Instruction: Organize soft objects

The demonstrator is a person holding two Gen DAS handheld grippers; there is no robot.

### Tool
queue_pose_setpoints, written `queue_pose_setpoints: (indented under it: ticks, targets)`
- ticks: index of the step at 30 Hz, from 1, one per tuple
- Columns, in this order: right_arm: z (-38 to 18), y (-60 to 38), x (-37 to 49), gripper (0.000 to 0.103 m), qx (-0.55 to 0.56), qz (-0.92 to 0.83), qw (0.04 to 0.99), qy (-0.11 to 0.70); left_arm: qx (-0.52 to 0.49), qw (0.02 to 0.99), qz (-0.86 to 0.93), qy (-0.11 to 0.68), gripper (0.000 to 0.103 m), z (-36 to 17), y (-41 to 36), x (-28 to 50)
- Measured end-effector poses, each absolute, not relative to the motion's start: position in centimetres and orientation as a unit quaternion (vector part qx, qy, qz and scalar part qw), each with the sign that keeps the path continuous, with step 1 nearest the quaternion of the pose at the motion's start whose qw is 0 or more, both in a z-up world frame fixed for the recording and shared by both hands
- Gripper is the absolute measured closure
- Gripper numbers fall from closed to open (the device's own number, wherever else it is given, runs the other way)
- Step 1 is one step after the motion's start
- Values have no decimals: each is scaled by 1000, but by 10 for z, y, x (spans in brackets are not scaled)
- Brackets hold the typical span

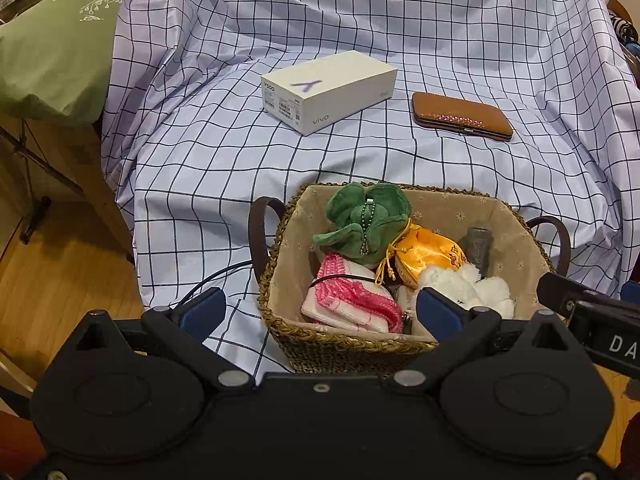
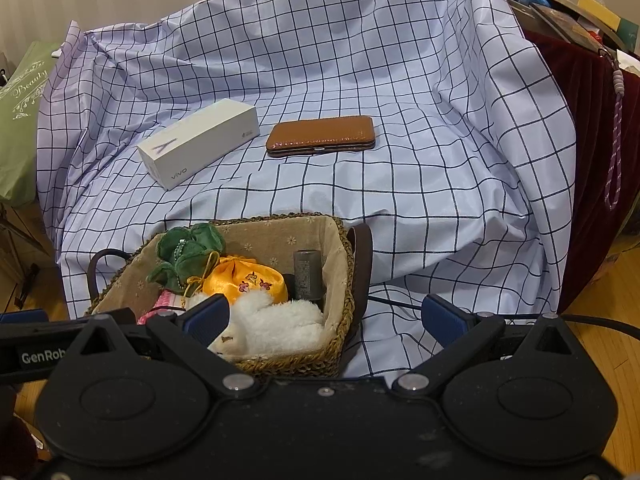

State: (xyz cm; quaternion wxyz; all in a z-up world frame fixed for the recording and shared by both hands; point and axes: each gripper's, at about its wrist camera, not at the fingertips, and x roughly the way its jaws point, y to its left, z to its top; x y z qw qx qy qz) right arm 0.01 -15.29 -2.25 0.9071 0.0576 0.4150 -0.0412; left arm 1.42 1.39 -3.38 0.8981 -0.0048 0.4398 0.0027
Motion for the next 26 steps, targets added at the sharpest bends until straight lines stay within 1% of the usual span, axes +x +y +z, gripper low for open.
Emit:
queue_pose_setpoints:
  ticks: [26]
  targets:
    - [-24,-150,-1,0,59,-41,906,417,-3,898,4,439,5,-34,15,13]
